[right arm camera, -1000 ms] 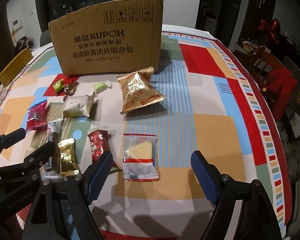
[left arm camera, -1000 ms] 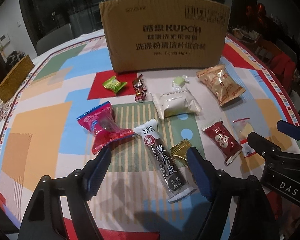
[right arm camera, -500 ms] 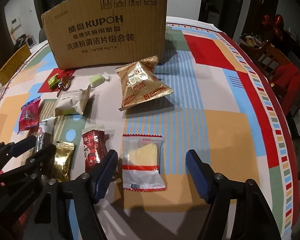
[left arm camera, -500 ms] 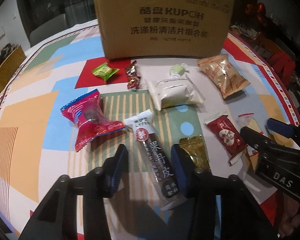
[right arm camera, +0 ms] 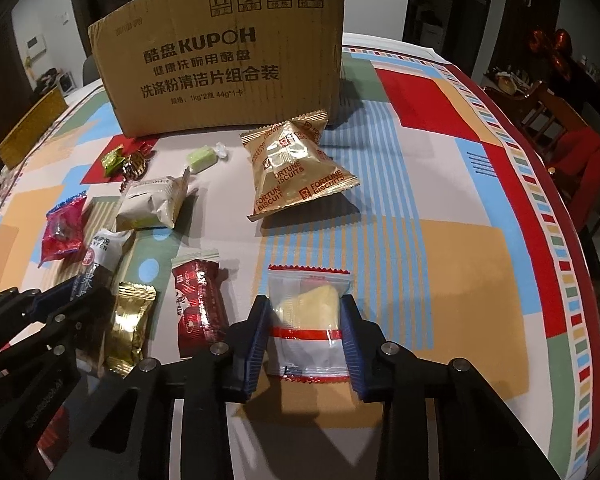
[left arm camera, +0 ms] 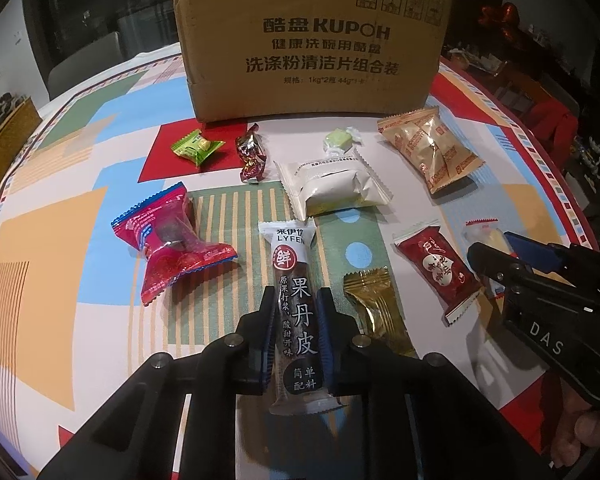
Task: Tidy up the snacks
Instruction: 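Lift both held snacks and carry them over the cardboard box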
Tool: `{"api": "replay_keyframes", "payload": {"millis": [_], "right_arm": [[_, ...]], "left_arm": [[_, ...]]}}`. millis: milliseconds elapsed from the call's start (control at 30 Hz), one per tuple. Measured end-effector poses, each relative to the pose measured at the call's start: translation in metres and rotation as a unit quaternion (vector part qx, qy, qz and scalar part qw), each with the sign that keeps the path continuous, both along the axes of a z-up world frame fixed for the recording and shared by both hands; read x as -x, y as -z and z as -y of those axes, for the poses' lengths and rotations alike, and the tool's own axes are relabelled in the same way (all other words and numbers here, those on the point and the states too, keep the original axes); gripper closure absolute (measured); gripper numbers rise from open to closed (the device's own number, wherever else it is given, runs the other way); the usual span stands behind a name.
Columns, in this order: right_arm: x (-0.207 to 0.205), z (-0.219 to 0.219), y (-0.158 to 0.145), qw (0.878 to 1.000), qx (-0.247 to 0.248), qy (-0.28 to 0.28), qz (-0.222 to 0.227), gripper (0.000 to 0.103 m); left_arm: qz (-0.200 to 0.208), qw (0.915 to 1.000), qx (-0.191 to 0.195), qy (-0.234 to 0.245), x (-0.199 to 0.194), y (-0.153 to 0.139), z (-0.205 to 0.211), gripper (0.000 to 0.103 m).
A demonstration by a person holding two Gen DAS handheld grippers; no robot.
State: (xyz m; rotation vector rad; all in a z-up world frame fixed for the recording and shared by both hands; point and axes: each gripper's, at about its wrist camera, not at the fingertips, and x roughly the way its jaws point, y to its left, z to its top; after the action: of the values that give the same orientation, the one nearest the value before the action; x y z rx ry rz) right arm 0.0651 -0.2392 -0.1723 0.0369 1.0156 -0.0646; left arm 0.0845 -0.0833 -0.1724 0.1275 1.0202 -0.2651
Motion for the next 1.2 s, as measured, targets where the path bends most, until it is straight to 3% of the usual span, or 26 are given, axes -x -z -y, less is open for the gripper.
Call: {"api": "replay_keyframes", "payload": {"millis": [567,1200], "right_arm": [[0.012,-0.002,-0.045,0.999,-0.007,0.0,0.046,0.068],[-0.004,-0.007,-0.116,0.991,-0.009,-0.007,0.131,0.068]], "left_arm": [[0.05,0.9987,0.011,-0.005,0.009,-0.046,-0.011,0.084],[0.118,0.9927,0.025,-0.004,-0.01,-0.116,-0.019,0.084]]}}
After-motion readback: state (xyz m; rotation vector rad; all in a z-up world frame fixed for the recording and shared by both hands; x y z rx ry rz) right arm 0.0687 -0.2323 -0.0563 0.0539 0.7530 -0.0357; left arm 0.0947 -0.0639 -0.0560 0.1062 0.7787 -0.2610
